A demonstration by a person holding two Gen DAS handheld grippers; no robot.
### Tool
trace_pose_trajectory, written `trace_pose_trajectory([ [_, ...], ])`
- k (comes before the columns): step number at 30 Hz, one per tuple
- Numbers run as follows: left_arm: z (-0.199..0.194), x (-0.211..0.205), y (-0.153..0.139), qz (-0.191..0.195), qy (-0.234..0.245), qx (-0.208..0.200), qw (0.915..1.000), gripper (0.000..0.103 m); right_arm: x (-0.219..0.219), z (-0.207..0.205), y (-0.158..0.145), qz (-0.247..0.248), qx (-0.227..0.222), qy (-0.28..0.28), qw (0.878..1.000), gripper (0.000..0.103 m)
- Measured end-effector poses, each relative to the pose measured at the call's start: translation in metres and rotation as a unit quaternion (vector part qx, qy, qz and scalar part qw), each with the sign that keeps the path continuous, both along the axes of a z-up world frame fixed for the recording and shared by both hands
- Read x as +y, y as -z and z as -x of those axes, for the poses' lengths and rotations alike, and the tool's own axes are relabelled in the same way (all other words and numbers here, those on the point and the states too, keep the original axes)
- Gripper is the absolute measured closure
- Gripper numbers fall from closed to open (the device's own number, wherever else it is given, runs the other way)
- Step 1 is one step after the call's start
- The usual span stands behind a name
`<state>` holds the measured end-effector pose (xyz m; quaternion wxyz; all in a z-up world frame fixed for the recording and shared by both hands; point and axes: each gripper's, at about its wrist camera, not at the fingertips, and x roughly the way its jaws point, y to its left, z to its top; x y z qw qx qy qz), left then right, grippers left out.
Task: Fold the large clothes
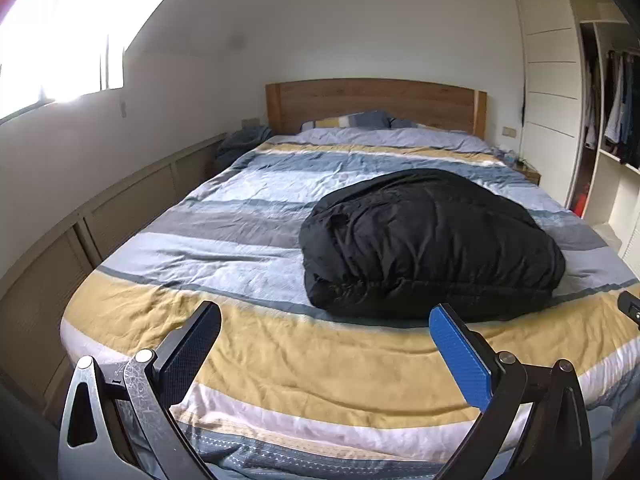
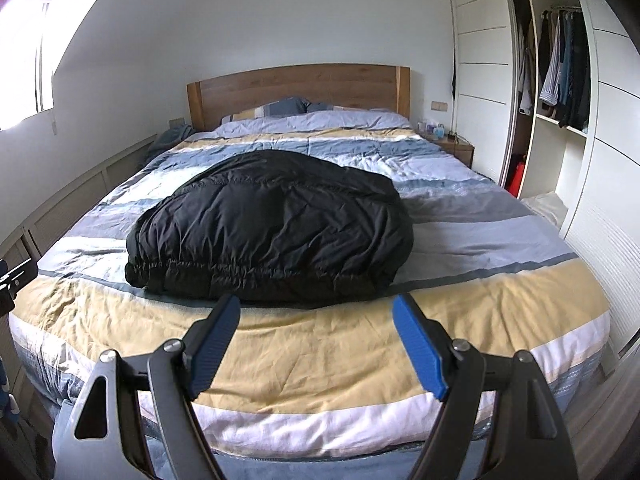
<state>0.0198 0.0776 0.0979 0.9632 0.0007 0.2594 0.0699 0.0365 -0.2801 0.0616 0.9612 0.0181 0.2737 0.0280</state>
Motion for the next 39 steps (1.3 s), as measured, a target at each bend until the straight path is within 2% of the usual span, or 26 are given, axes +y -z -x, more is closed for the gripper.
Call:
trace_pose_trajectory([
  [5, 0.009, -0.010, -0.006, -0.017, 0.001, -0.020, 0.9997, 0.001, -0.005, 0.008, -0.003, 0.002, -0.008, 0.005, 1.000, 0.025],
  [11, 0.016, -0.014, -0.006, -0.023, 0.002, -0.026, 0.9994, 0.001, -0.011, 0.013, -0.003, 0.005, -0.011, 0.014, 1.000, 0.025],
  [21, 0.019, -0.016, -0.003, -0.015, 0.009, -0.032, 0.9993, 0.001, -0.018, 0.014, 0.007, 0.007, -0.001, 0.020, 1.000, 0.025],
  [39, 0.008, -0.015, 0.019, 0.000, 0.017, -0.003, 0.9999, 0.001, -0.009, 0.013, 0.012, 0.050, 0.001, 0.034, 0.998, 0.025],
])
